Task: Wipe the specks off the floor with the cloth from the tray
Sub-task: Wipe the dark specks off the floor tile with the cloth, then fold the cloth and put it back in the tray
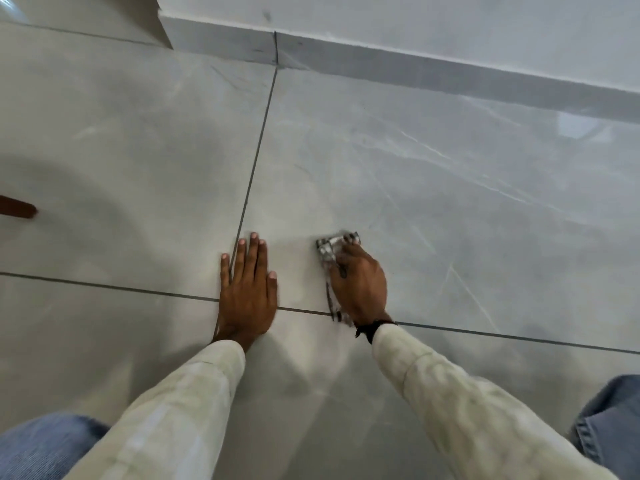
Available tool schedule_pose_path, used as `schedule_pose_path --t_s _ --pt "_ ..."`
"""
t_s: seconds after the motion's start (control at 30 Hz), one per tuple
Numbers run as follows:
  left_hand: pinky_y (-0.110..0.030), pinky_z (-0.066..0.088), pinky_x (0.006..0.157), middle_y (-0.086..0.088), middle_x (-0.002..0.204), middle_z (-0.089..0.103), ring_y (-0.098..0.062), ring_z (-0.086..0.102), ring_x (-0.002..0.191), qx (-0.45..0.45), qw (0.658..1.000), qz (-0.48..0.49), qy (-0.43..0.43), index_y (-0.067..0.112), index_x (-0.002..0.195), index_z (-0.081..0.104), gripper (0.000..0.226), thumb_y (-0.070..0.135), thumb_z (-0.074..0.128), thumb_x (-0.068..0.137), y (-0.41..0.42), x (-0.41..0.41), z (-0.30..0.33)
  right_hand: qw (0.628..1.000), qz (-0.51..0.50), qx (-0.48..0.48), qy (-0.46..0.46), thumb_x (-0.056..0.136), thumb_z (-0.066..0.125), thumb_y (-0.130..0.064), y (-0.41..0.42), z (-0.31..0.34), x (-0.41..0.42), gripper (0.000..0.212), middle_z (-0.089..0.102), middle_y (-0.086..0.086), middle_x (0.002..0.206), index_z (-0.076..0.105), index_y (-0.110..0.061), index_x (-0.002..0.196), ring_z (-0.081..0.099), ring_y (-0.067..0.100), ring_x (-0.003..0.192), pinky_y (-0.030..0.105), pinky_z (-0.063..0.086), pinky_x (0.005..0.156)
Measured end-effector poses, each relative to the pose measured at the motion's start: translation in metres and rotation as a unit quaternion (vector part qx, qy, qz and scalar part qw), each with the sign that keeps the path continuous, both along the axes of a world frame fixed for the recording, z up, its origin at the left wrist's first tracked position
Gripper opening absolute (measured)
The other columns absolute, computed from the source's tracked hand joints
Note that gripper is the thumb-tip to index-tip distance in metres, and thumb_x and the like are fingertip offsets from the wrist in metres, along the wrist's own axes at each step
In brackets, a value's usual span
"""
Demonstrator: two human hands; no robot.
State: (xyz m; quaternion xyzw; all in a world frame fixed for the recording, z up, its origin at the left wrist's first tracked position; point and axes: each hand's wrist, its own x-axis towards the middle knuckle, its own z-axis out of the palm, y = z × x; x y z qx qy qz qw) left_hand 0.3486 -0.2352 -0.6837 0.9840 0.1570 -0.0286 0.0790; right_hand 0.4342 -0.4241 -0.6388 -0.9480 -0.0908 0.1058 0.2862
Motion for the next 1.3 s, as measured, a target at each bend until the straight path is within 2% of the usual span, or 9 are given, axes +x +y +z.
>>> schedule_pose_path --t_s 0.13,0.27,0.37,0.47,0.6,0.77,1.0,1.2,1.3 --pt "-0.059 0.014 0.133 -0.013 0.177 0.02 -0.033 0.019 0.165 -0.05 0.998 0.029 0.01 0.006 0.165 0.028 0.068 0.029 0.03 0.102 -0.006 0.008 0.016 0.991 -0.081 0.104 0.036 0.089 0.071 -0.02 -0.013 0.013 0.003 0.026 0.076 0.018 0.072 0.074 -0.004 0.069 0.068 0.037 0.072 0.038 0.052 0.067" --pt "-0.051 0.041 0.109 -0.014 0.142 0.061 -0.037 0.055 0.134 -0.1 0.99 0.091 -0.042 0.009 0.126 0.071 0.037 0.02 0.054 0.094 -0.033 0.025 0.034 0.945 -0.207 0.186 0.174 0.092 0.069 -0.038 -0.049 0.018 0.018 0.02 0.078 -0.005 0.081 0.078 -0.022 0.086 0.075 0.024 0.09 0.033 0.057 0.082" --pt "-0.047 0.046 0.1 -0.01 0.121 0.066 -0.034 0.059 0.118 -0.174 0.979 0.104 -0.027 0.012 0.108 0.076 0.029 0.033 0.058 0.099 -0.064 0.041 0.047 0.877 -0.338 0.24 0.245 0.095 0.059 -0.037 -0.085 0.016 0.038 0.03 0.078 0.009 0.106 0.076 -0.014 0.103 0.074 0.036 0.106 0.043 0.06 0.088" --pt "-0.047 0.046 0.106 -0.008 0.123 0.064 -0.031 0.057 0.121 -0.215 0.971 0.105 0.017 0.013 0.113 0.072 0.044 0.052 0.061 0.096 -0.095 0.053 0.054 0.809 -0.378 0.309 0.327 0.097 0.052 -0.06 -0.107 0.013 0.047 0.062 0.076 0.014 0.123 0.07 -0.007 0.124 0.073 0.037 0.109 0.05 0.061 0.095" --pt "-0.049 0.046 0.111 -0.012 0.131 0.063 -0.034 0.056 0.126 -0.254 0.954 0.146 0.058 0.01 0.123 0.065 0.043 0.037 0.073 0.091 -0.121 0.063 0.053 0.895 -0.269 0.19 0.302 0.086 0.083 -0.036 -0.105 0.012 0.045 0.041 0.08 0.015 0.116 0.073 -0.01 0.116 0.077 0.035 0.104 0.053 0.064 0.095" --pt "-0.049 0.061 0.093 -0.013 0.114 0.069 -0.037 0.07 0.103 -0.393 0.882 0.257 0.032 0.011 0.106 0.059 0.02 0.016 0.071 0.091 -0.117 0.049 0.087 0.895 -0.245 0.196 0.316 0.085 0.079 -0.002 -0.098 0.047 0.032 0.03 0.08 0.022 0.112 0.075 0.0 0.114 0.078 0.04 0.103 0.054 0.064 0.094" --pt "-0.036 0.053 0.071 0.005 0.081 0.059 -0.027 0.061 0.078 -0.461 0.803 0.374 -0.054 0.021 0.09 0.051 0.024 0.013 0.073 0.085 -0.079 -0.014 0.29 0.871 -0.165 0.187 0.423 0.089 0.072 0.0 -0.054 0.247 0.005 0.033 0.078 0.024 0.12 0.073 0.004 0.121 0.077 0.038 0.101 0.038 0.063 0.079" --pt "-0.029 0.042 0.071 0.015 0.077 0.053 -0.016 0.055 0.067 -0.436 0.765 0.453 -0.139 0.02 0.092 0.051 0.027 0.012 0.076 0.085 -0.027 -0.095 0.529 0.883 -0.04 0.136 0.448 0.091 0.075 -0.009 0.037 0.493 -0.032 0.032 0.078 0.025 0.119 0.074 0.003 0.121 0.075 0.043 0.113 0.055 0.058 0.106" --pt "-0.022 0.042 0.068 0.013 0.079 0.054 -0.015 0.055 0.071 -0.403 0.751 0.493 -0.175 0.018 0.093 0.051 0.03 0.011 0.079 0.084 0.005 -0.139 0.62 0.901 0.062 0.097 0.419 0.091 0.077 -0.011 0.096 0.584 -0.053 0.012 0.084 0.009 0.095 0.08 -0.006 0.102 0.076 0.03 0.09 0.036 0.065 0.084"
